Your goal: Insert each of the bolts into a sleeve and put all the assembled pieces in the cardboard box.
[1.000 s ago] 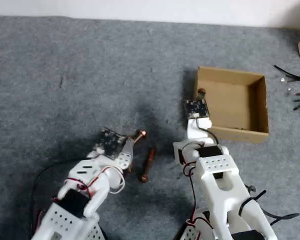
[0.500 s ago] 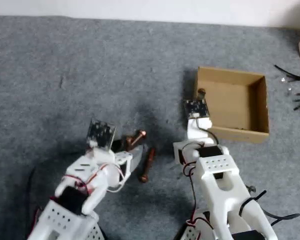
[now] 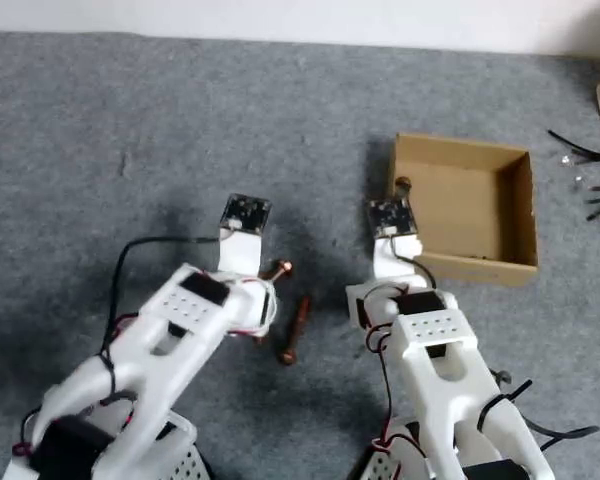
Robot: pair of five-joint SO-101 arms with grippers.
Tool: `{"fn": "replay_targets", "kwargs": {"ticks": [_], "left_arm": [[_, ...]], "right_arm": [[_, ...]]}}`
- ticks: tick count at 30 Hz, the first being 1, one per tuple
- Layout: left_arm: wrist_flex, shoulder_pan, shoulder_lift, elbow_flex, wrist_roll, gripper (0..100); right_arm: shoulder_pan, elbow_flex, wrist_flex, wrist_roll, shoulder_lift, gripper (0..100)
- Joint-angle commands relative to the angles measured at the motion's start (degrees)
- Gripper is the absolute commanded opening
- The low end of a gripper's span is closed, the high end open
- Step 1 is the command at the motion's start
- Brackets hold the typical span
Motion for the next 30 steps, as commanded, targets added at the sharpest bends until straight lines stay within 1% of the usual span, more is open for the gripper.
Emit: {"fn": "replay_targets", "kwargs": {"ticks": [1, 10, 13, 20, 24, 27, 30], "left_arm": [[0.4, -0.6, 2.4, -4.2, -0.4, 9], [0.4, -0.7, 2.5, -4.4, -0.8, 8], [0.4, -0.7, 2.3, -4.4, -1.1, 0], [0.6, -1.5, 0.8, -4.3, -1.1, 1], [5.4, -5.1, -8.6, -3.3, -1.0, 1], [5.7, -7.2, -18.9, 1.9, -1.1, 1], [4.5, -7.0, -30.9, 8.0, -1.1, 1]], "right_arm": [[0.8, -0.2, -1.1, 1.1, -0.1, 0.6], [0.8, -0.2, -1.1, 1.3, -0.1, 0.6], [0.8, -0.2, -1.1, 1.4, -0.1, 0.6], [0.8, -0.2, -1.1, 1.4, -0.1, 0.6], [0.8, -0.2, -1.2, 1.4, -0.1, 0.6], [0.8, -0.2, -1.2, 1.4, -0.1, 0.6], [0.8, -0.2, -1.2, 1.4, -0.1, 0.6]]}}
